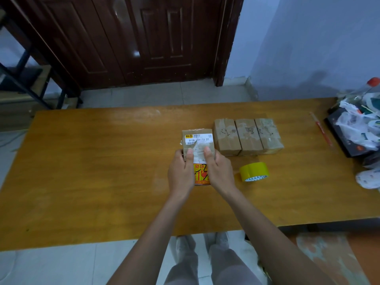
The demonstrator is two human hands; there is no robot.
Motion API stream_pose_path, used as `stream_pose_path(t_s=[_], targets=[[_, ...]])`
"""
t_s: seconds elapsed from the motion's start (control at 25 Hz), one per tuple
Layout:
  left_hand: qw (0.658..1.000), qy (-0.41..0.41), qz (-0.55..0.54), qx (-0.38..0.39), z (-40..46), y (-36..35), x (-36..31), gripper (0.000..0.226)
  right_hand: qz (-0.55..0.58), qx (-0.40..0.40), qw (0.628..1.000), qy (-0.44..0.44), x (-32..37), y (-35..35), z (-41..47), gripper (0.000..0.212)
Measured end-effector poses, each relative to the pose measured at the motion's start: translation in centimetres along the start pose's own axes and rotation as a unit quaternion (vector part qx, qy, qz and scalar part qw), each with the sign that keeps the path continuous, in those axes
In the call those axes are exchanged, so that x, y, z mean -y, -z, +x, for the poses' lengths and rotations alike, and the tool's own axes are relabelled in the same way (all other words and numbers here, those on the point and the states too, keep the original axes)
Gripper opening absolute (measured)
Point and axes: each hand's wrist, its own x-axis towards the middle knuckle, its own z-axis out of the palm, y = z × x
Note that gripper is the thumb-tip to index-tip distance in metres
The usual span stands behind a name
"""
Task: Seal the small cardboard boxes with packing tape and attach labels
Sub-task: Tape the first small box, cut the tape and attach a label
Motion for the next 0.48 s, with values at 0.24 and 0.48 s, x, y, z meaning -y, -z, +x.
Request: stream_pose_path(t_s=[0.24, 0.48], targets=[[0.997, 0.039, -0.055, 0.035, 0.1, 0.5, 0.2, 0.047, 0.059, 0.004, 0.998, -0.030, -0.5, -0.3, -0.3, 0.058], [0.983, 0.108, -0.129, 0.073, 0.9, 1.4, 0.1, 0.046, 0.113, 0.042, 0.989, -0.085, -0.2, -0.4, -0.3, 0.049]])
